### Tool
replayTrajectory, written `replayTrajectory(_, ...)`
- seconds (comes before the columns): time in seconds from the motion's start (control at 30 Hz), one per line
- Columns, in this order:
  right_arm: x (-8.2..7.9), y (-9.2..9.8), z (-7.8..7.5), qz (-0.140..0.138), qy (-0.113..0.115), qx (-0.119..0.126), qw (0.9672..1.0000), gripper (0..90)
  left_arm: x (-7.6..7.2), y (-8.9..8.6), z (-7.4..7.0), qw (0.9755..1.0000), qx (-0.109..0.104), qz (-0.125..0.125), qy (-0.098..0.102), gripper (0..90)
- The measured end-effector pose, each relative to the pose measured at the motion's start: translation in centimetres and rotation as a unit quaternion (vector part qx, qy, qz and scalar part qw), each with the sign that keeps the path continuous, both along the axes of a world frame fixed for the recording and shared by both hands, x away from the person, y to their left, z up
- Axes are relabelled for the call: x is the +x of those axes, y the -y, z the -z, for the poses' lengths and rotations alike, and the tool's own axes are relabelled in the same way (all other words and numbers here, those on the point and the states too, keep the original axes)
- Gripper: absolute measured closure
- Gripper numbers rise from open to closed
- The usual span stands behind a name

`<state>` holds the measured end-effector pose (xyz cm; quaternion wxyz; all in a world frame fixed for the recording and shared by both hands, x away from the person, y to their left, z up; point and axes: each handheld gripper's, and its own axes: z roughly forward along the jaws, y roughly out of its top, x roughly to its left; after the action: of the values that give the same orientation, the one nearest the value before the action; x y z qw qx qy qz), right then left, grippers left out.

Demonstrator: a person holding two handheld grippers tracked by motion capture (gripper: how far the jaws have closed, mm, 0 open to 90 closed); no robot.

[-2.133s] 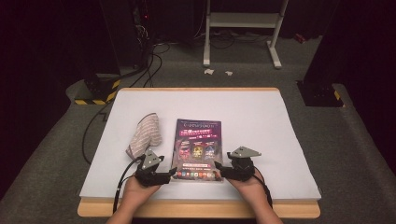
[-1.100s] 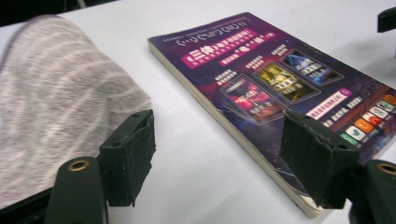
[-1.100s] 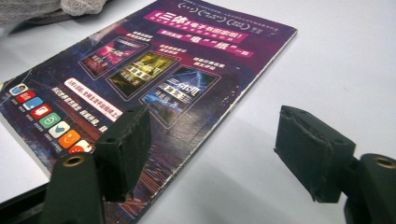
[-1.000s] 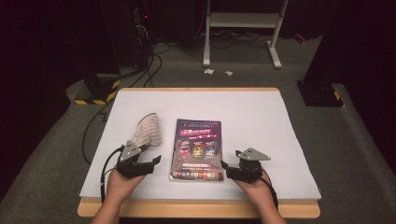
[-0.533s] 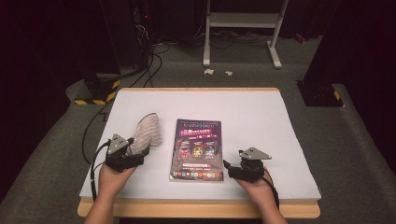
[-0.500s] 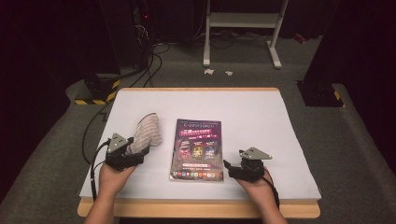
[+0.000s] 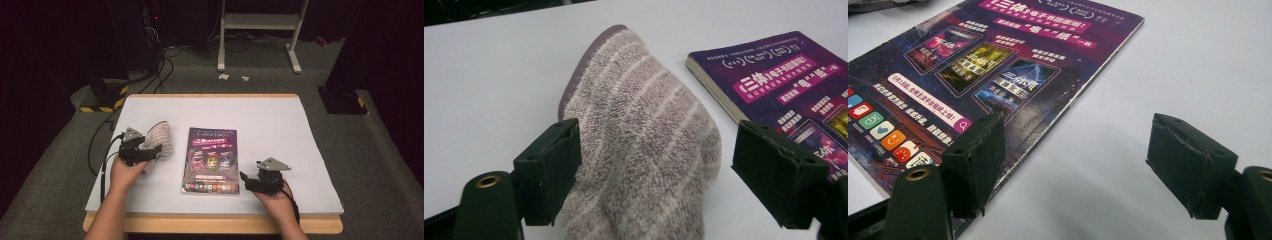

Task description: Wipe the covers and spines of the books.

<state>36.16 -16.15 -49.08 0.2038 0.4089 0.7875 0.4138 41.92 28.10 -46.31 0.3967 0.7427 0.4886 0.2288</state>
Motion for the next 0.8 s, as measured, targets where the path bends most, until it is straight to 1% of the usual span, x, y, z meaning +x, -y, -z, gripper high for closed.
replayTrajectory(0.07, 0.0, 0.0, 0.0, -0.001, 0.0, -0.001, 1.0, 23.3, 0.4, 0.2, 0.5, 0.9999, 0.007, -0.001, -0.01, 20.4)
replayTrajectory(0.1, 0.0, 0.0, 0.0, -0.001, -0.001, -0.001, 1.0, 23.3, 0.7, 0.2, 0.9, 0.9998, 0.011, -0.001, -0.019, 21.2)
replayTrajectory(0.2, 0.0, 0.0, 0.0, -0.001, -0.002, 0.0, 1.0, 23.2, 1.1, 0.2, 1.7, 0.9992, 0.016, -0.008, -0.036, 23.8)
replayTrajectory(0.27, 0.0, 0.0, 0.0, -0.001, -0.001, -0.002, 1.0, 23.2, 1.2, 0.2, 2.1, 0.9989, 0.018, -0.013, -0.04, 26.4)
replayTrajectory(0.37, 0.1, 0.1, 0.1, 0.004, 0.001, -0.006, 1.0, 23.4, 1.3, 0.2, 2.7, 0.9981, 0.038, -0.02, -0.043, 35.1)
replayTrajectory(0.43, 0.1, 0.1, 0.2, 0.007, -0.001, -0.007, 1.0, 23.5, 1.3, 0.2, 3.3, 0.9976, 0.051, -0.021, -0.041, 41.8)
replayTrajectory(0.53, 0.2, 0.1, 0.3, 0.009, -0.004, -0.011, 0.9999, 23.4, 1.2, -0.2, 3.6, 0.998, 0.047, -0.023, -0.037, 48.3)
replayTrajectory(0.63, 0.2, 0.1, 0.4, 0.008, -0.006, -0.016, 0.9998, 23.4, 1.3, -0.3, 3.8, 0.9984, 0.042, -0.022, -0.031, 51.5)
replayTrajectory(0.67, 0.2, 0.0, 0.4, 0.009, -0.009, -0.015, 0.9998, 23.4, 1.2, -0.4, 3.8, 0.9984, 0.044, -0.021, -0.029, 53.3)
replayTrajectory(0.7, 0.2, 0.0, 0.4, 0.008, -0.009, -0.016, 0.9998, 24.1, 1.2, -0.4, 3.9, 0.9986, 0.041, -0.021, -0.028, 53.6)
replayTrajectory(0.73, 0.2, 0.0, 0.5, 0.014, -0.009, -0.019, 0.9997, 25.3, 1.1, -0.5, 3.9, 0.9987, 0.038, -0.021, -0.027, 54.5)
replayTrajectory(0.8, 0.2, -0.1, 0.5, 0.017, -0.009, -0.016, 0.9997, 27.5, 1.1, -0.7, 4.0, 0.9989, 0.035, -0.021, -0.023, 57.4)
